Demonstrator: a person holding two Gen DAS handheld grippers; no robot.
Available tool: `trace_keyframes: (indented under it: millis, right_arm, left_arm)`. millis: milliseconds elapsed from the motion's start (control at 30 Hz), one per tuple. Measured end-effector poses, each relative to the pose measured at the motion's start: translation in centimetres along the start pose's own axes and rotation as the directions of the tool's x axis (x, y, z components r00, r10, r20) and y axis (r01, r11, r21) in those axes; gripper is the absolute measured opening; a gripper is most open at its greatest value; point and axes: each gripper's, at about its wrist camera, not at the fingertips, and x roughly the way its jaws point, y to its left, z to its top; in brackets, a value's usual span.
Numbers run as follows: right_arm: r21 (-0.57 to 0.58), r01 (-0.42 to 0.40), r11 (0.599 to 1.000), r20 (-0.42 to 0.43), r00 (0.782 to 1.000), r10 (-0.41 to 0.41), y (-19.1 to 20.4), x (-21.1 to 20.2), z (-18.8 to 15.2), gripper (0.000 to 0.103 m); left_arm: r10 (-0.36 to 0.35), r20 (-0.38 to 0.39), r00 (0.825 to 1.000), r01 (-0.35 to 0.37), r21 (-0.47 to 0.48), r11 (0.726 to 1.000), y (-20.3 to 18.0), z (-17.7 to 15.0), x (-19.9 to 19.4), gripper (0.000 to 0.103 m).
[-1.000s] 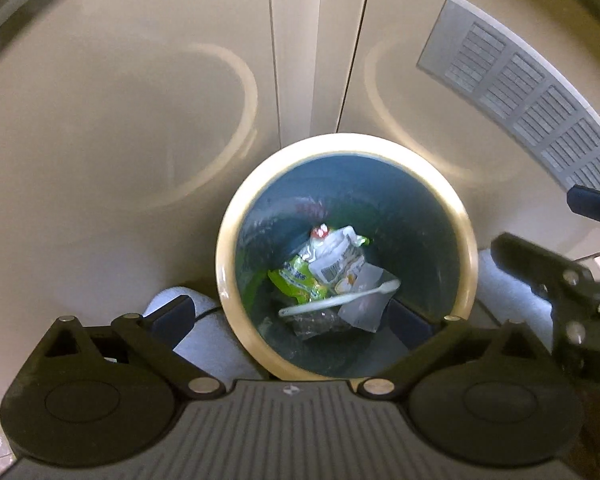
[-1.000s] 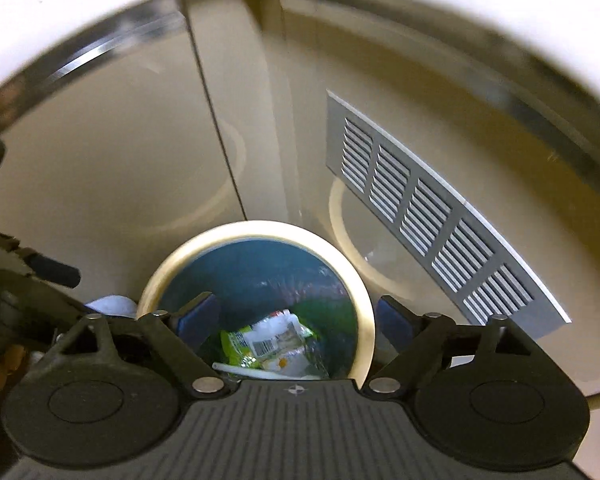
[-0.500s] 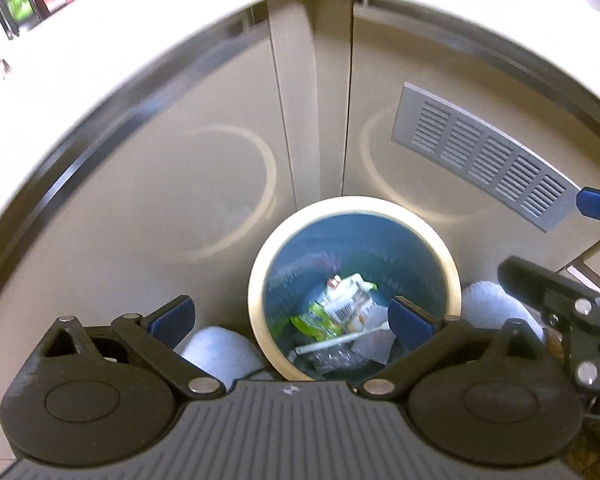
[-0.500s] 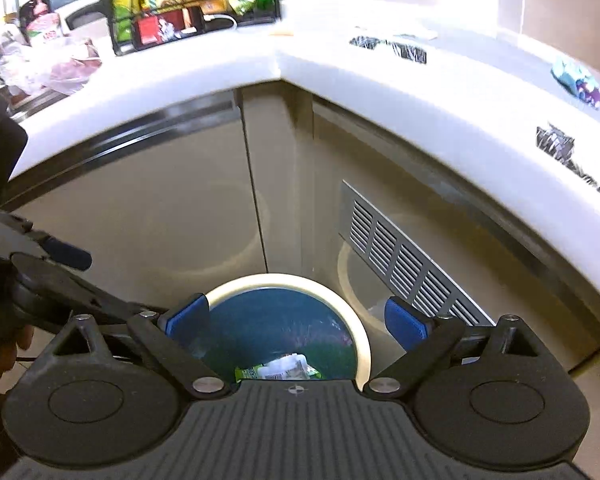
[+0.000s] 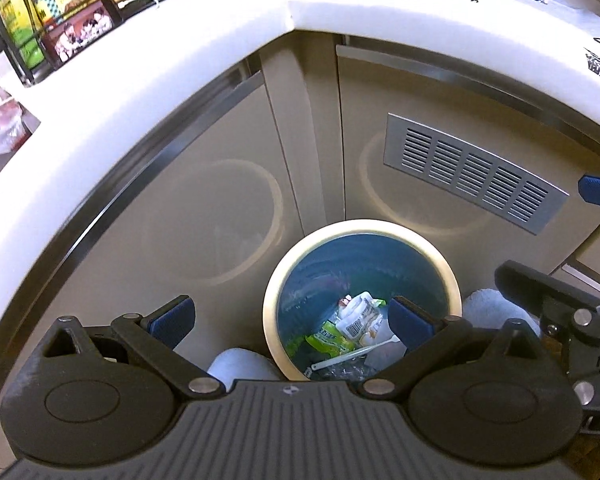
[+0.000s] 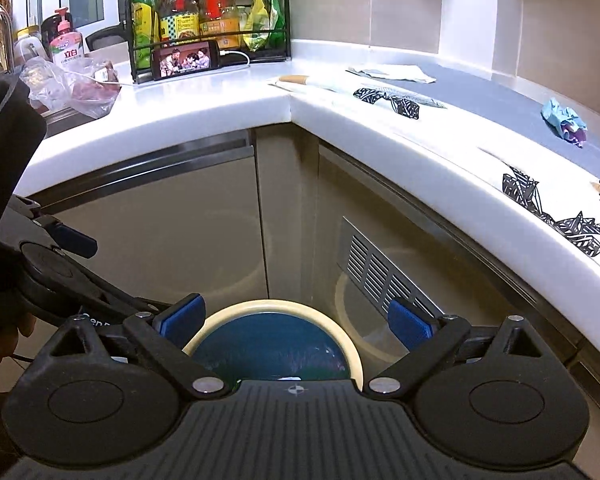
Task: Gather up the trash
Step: 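Raise both open tools from the bin up toward the counter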
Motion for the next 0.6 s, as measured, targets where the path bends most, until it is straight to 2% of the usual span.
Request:
trace_keyframes:
  millis: [367, 600]
  right_arm:
    - [0.017, -0.008, 1.000, 0.032, 0.999, 0.007, -0.3, -0.5, 0.1, 0.099]
    - [0.021, -0.002, 1.000, 0.079, 0.997, 0.001, -0.7, -1.4, 0.6, 0.099]
  left_arm:
    - [0.024, 0.026, 0.999, -0.024, 0.022, 0.999, -0.5, 0.2, -1.0, 0.103]
    - [-0.004, 0.029, 1.000, 0.005, -0.017, 1.000, 0.3, 1.7, -2.3, 0.103]
